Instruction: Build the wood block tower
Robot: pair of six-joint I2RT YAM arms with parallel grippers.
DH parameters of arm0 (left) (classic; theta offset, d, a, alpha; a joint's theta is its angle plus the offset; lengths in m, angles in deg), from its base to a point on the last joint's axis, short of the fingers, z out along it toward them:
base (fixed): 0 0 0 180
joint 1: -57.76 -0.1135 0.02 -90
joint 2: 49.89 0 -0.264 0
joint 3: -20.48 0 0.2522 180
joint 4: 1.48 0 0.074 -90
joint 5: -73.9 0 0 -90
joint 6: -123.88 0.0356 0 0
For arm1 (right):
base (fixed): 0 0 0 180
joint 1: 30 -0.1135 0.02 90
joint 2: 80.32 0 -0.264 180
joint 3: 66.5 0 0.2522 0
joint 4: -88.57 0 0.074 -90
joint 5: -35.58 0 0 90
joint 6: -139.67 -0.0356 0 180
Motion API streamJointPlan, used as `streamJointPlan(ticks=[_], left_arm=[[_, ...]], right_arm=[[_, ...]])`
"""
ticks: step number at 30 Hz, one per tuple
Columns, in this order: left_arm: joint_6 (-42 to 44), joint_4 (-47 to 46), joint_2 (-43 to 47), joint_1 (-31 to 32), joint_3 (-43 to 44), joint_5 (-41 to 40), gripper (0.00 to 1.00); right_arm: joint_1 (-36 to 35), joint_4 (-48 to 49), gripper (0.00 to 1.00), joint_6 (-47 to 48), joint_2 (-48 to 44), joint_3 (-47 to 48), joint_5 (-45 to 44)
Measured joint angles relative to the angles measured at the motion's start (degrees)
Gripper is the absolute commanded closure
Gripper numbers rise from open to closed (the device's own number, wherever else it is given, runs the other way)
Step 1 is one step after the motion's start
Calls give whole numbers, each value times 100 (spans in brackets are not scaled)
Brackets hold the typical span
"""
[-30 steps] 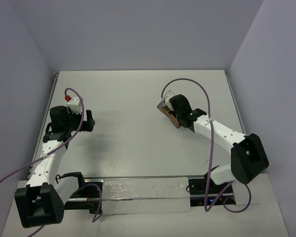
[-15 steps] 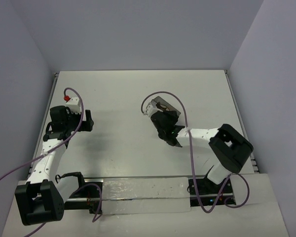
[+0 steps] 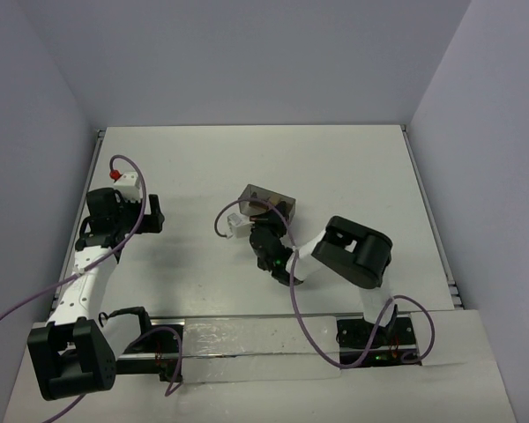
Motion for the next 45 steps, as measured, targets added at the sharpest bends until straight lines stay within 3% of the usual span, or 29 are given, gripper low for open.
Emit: streamJointPlan(ticks=[8, 14, 33, 45], left_arm=[[-4, 2, -4, -100, 2, 2, 1], [-7, 2, -4, -168, 7, 9, 1], [-46, 4, -86, -238, 11, 153, 1], [-109, 14, -134, -239, 76, 217, 1]], right_arm=[[-272, 1324, 100, 2003, 1157, 319, -84], [-368, 1919, 100, 2811, 1512, 623, -59], [-333, 2137, 100, 3372, 1364, 365, 415], [-189, 1735, 100, 3527, 1274, 806, 352]])
